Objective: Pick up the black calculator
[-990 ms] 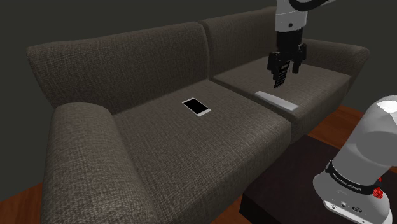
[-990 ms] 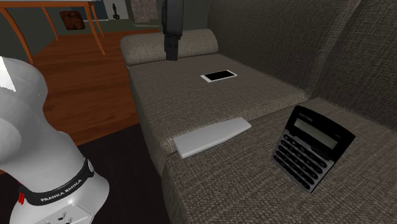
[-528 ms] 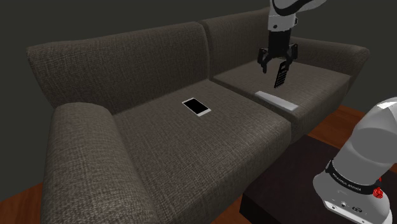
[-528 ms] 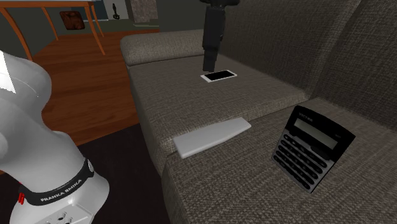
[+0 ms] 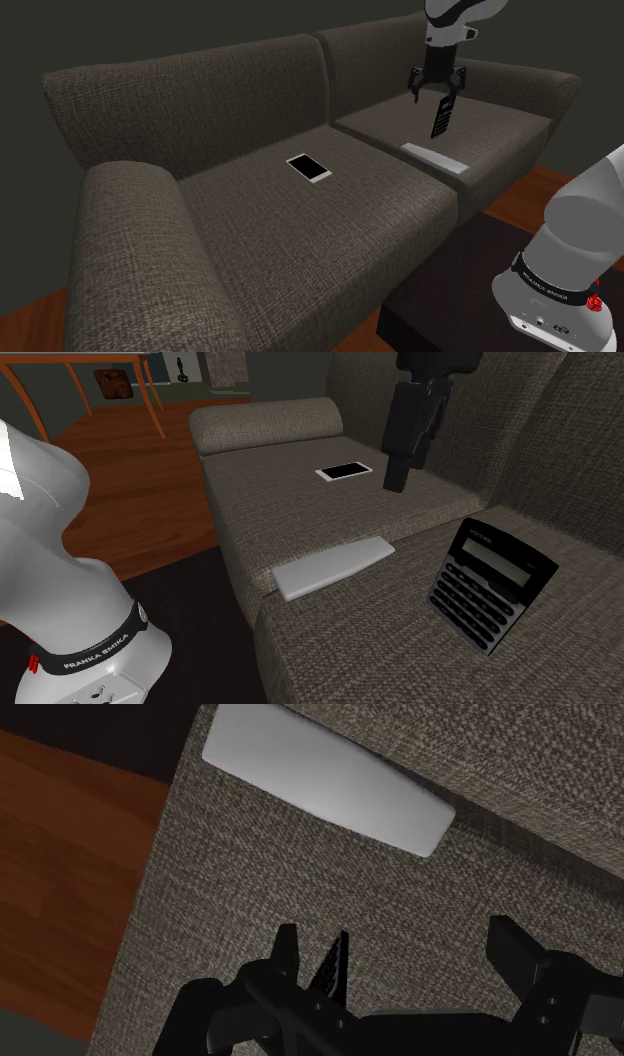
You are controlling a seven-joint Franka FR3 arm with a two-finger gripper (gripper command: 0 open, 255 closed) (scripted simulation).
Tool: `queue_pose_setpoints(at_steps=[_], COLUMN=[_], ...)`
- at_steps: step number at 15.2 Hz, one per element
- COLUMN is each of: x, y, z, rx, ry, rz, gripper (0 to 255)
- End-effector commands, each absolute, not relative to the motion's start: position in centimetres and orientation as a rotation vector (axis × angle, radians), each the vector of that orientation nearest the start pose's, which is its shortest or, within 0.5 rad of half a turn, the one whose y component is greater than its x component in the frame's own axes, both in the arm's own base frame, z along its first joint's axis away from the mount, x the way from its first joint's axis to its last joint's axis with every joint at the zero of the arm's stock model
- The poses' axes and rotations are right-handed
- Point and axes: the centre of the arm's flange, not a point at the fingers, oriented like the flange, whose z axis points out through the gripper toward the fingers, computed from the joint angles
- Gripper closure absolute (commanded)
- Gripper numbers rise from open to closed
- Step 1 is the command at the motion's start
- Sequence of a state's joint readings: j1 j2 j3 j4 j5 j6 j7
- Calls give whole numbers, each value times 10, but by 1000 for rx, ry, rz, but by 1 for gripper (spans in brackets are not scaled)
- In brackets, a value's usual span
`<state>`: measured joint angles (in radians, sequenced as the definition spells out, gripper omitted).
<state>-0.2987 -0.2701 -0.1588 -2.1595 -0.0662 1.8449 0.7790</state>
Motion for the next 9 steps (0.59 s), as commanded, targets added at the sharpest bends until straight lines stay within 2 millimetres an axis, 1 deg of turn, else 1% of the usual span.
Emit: queue_pose_setpoints(at_steps=[1,5,9], x=[416,410,410], y=[-241,-292,-292], z=[504,501,479], rx=[-2499,-2269,-2269], ry=[1945,2198,2198], rz=[41,-10,-10], gripper=[0,0,0])
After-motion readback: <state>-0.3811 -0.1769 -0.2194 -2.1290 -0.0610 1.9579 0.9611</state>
